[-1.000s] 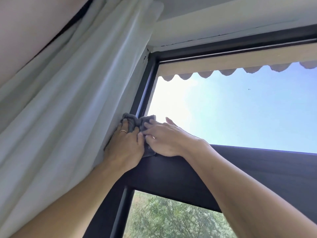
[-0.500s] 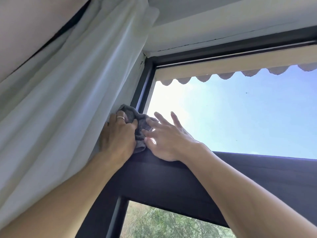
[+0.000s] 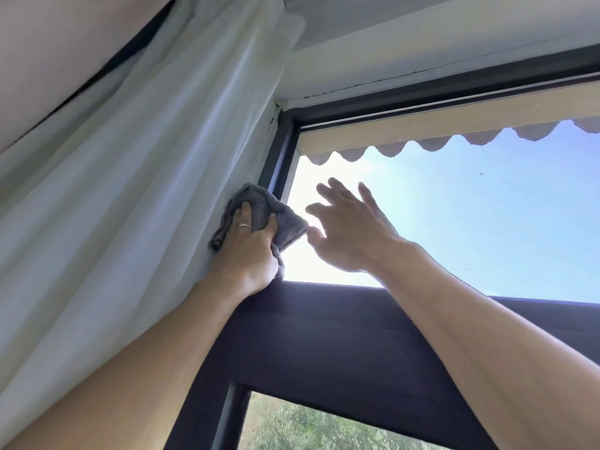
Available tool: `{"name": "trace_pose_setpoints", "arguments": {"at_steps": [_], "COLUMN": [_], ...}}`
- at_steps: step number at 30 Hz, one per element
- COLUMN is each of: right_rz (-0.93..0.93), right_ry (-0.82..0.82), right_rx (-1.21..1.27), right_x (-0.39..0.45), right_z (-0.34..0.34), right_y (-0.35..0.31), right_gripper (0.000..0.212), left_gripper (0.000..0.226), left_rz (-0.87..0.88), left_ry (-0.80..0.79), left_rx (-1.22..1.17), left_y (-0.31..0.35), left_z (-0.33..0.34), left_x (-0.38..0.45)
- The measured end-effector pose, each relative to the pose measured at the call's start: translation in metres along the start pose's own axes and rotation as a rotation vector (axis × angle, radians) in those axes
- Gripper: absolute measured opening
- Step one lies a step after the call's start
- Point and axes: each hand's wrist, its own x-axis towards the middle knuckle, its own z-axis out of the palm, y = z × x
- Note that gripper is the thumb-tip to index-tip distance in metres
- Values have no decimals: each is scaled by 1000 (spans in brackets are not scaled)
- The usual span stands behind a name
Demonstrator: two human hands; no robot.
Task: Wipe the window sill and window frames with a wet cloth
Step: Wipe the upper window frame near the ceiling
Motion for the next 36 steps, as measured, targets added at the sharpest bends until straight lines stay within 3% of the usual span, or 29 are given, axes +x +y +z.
{"name": "trace_pose_setpoints", "arguments": {"at_steps": [7,12,21,24,29,36], "right_rz": [86,116,166,160,184,189], "right_ry": [10,50,11,2,37,-48], "right_rx": [-95,-108,-219,-225,-258,-240], "right_x": [20,37,61,58,65,62], "right_z": [2,-4,-1,0,-11,-10], "right_y": [8,16,31,31,44,54], "right_gripper": [51,52,53,54,56,57], "left_gripper": [73,49,47,51,53,62], "left_rz": [13,49,126,118,88,80], "left_ry": [18,83,171,202,221,245], "left_rx": [-22,-66,4,-16,-5,52], "left_y": [15,13,7,1,21,18], "left_z": [-10,-1,-1,10,-8,-2], "left_x": [30,40,79,64,106,91]}}
